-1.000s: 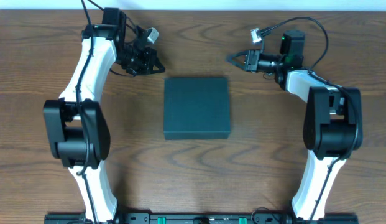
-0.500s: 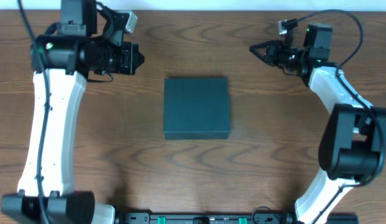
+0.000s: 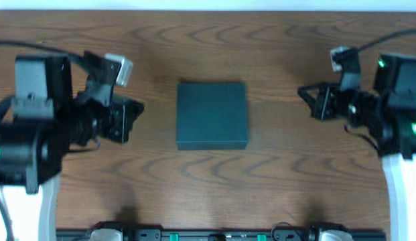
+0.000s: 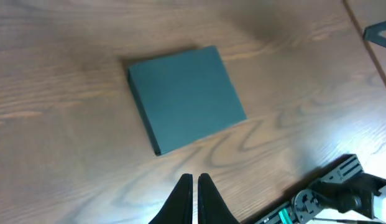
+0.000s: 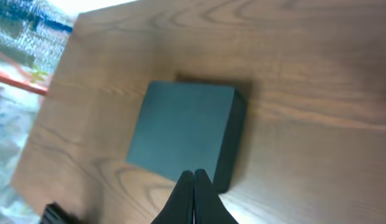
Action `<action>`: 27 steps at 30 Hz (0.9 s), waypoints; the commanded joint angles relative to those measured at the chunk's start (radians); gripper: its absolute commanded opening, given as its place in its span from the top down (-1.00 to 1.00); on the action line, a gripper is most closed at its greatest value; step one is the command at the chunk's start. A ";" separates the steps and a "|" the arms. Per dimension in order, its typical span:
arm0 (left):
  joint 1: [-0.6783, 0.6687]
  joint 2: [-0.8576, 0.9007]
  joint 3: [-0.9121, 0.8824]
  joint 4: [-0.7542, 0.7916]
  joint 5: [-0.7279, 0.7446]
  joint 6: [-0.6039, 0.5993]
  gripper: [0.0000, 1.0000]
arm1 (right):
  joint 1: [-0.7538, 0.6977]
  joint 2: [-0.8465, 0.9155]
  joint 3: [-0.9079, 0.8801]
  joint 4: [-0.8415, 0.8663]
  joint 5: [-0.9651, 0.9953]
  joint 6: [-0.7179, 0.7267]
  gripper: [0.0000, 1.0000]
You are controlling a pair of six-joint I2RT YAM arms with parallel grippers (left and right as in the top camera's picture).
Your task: Pack container
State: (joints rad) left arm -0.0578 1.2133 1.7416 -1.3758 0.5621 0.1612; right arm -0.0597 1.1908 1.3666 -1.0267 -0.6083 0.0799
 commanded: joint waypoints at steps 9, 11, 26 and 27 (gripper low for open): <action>-0.002 -0.281 -0.293 0.026 0.027 0.015 0.65 | 0.014 -0.383 -0.128 -0.177 0.124 -0.081 -0.99; -0.002 -0.280 -0.293 0.026 0.026 -0.006 -0.91 | 0.014 -0.392 -0.128 -0.186 0.139 -0.081 -0.99; -0.002 -0.280 -0.293 0.026 0.025 -0.008 -0.90 | 0.014 -0.392 -0.128 -0.189 0.149 -0.081 -0.98; -0.002 -0.280 -0.293 0.026 0.025 -0.008 -0.90 | 0.014 -0.392 -0.128 -0.189 0.149 -0.081 -0.99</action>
State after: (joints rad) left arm -0.0597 0.9340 1.4513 -1.3525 0.5766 0.1543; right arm -0.0563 0.8001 1.2472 -1.2125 -0.4694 0.0097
